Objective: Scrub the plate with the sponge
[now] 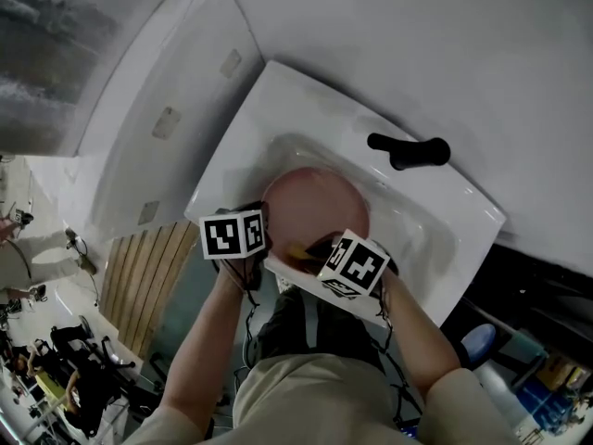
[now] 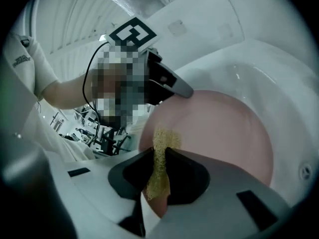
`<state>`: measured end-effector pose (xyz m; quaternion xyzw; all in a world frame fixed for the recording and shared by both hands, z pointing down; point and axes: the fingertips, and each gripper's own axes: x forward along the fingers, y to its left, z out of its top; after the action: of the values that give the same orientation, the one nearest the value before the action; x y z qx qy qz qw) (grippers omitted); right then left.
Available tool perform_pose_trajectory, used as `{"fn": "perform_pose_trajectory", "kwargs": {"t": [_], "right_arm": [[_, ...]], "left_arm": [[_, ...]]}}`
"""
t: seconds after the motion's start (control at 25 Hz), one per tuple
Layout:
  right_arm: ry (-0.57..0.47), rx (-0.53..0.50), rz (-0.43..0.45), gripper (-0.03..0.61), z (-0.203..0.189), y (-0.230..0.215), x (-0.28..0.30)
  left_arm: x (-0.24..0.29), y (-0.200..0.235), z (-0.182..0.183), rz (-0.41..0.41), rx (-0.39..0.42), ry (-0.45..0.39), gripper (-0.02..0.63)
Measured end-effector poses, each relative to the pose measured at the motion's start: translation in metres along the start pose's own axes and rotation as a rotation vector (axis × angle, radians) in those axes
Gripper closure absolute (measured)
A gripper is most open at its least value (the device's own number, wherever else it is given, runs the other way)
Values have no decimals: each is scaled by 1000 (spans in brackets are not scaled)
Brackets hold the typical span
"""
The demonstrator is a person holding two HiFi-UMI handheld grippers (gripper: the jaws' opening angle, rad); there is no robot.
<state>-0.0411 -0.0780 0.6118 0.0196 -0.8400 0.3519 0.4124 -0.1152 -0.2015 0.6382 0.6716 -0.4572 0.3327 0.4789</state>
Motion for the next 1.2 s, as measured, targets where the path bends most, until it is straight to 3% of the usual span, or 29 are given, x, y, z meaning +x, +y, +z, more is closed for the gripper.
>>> {"fn": "perform_pose_trajectory", "kwargs": {"t": [0.16,0.4,0.6,0.88,1.08,1.2], "right_arm": [[-59,-28,33,505,34,2,18],[-171,32,-37,503,64,-41,31],[-158,-17,-63,505,77,-58,37],[-211,-4,-76,505,83,-77,36],[-338,158,-222,508,72,-125,23],[-266,141,-339,508,57,-151,15]], "left_arm": [[0,0,2,10,4,-6,589],[-1,6,4,17,-27,-20,573],[-2,11,9,35,-27,-32,575],[-2,14,11,54,-42,-49,577],[-1,12,8,62,-40,-47,577],[0,11,8,73,-32,-50,577]]}}
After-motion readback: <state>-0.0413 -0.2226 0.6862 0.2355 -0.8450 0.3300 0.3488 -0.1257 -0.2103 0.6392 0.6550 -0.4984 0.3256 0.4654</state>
